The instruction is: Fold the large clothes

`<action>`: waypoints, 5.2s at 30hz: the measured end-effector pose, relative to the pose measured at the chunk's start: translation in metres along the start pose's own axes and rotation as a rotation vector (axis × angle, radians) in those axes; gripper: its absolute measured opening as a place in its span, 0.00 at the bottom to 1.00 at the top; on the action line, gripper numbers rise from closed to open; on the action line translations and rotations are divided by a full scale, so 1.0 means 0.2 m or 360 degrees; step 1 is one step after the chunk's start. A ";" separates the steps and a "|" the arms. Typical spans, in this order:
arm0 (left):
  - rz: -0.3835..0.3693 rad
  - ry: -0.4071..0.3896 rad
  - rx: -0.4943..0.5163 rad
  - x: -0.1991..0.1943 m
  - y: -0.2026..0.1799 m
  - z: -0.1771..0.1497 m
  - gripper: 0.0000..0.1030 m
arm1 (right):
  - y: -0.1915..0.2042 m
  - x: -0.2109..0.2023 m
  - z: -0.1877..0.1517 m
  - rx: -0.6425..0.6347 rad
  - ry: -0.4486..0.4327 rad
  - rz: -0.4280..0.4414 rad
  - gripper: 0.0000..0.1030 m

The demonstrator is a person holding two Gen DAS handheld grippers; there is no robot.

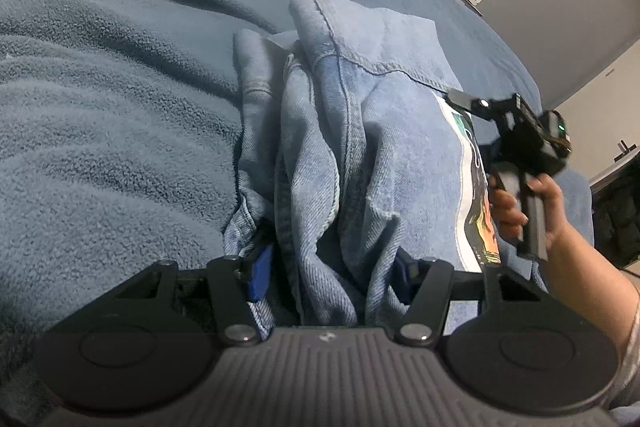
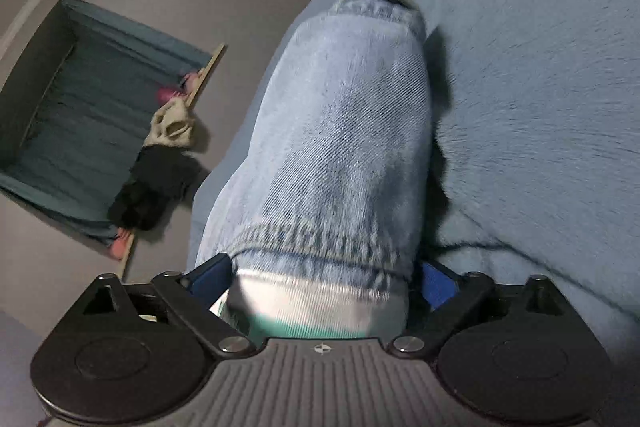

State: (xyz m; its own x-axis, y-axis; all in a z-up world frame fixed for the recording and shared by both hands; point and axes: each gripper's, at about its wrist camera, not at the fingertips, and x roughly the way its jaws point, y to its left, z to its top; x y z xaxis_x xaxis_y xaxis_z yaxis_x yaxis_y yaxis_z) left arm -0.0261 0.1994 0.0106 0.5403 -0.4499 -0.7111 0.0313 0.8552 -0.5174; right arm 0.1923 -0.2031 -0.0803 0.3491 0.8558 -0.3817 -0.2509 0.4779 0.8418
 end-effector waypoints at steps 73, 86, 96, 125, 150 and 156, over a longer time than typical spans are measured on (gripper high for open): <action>-0.0268 -0.0100 0.0250 1.10 -0.62 0.57 0.58 | -0.21 -0.29 1.25 -0.0028 -0.0823 -0.0854 0.82; -0.0284 -0.0163 0.0228 1.03 -0.59 0.51 0.43 | 0.45 0.00 0.91 -0.0743 -0.0468 -0.0989 0.85; -0.0382 -0.0155 0.0183 1.05 -0.53 0.52 0.30 | 0.51 0.60 0.87 -0.0944 -0.0165 -0.1547 0.60; -0.0320 -0.0426 0.0111 0.90 -0.44 0.50 0.35 | 0.76 -0.29 0.05 -0.0921 -0.0562 -0.1214 0.61; -0.0159 -0.0538 0.0691 1.00 -0.71 0.31 0.34 | 0.44 -0.55 -0.40 -0.0872 -0.0767 -0.1191 0.60; -0.0167 -0.0514 0.0629 1.08 -0.65 0.34 0.34 | 0.41 -0.50 -0.43 -0.0885 -0.0658 -0.1290 0.59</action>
State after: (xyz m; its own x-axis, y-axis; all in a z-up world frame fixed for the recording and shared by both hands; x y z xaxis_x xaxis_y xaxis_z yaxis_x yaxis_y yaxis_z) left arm 0.1447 0.0076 -0.0429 0.7470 -0.4894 -0.4499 0.3807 0.8698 -0.3140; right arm 0.0588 -0.2324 -0.0070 0.8498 0.1580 -0.5029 -0.1469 0.9872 0.0621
